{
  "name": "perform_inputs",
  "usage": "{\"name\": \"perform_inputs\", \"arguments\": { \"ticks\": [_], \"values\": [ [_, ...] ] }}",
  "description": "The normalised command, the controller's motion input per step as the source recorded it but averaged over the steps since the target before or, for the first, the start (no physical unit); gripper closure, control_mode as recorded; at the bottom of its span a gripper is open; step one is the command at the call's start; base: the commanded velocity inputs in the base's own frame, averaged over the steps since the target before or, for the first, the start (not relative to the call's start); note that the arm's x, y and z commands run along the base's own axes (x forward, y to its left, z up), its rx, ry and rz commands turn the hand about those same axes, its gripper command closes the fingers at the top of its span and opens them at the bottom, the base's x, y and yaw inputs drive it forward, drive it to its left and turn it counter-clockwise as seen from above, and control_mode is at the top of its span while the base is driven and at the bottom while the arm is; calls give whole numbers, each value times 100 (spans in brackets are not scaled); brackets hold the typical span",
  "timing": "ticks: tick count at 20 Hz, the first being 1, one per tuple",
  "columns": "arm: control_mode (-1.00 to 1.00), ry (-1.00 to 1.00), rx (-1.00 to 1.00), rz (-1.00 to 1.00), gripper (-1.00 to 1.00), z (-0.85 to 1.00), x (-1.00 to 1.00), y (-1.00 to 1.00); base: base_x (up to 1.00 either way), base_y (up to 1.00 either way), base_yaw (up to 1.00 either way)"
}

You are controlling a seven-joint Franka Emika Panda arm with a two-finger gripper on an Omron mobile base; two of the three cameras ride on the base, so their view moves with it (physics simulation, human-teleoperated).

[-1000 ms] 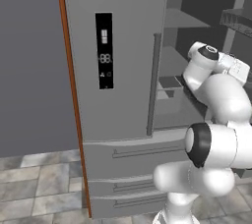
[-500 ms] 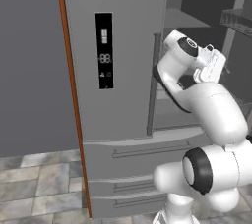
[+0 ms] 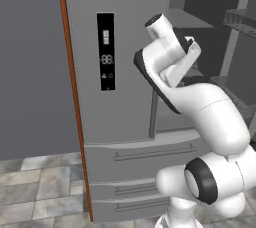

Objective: Retrieve a lemon from the fridge and place it on the cutting board with the fish.

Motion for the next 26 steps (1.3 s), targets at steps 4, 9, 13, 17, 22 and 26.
{"name": "perform_inputs", "arguments": {
  "ticks": [4,9,13,17,22,26],
  "values": [
    [-100,-42,27,-26,-100,-36,8,5,0,0,0],
    [-100,-71,22,-7,-100,-24,18,2,0,0,0],
    [-100,-72,0,-9,-100,0,21,74,0,0,0],
    [-100,-61,9,-7,-100,18,12,49,0,0,0],
    [-100,-37,36,-19,-100,3,20,0,0,0,0],
    [-100,-12,22,-9,-100,-3,46,0,0,0,0]
  ]
}}
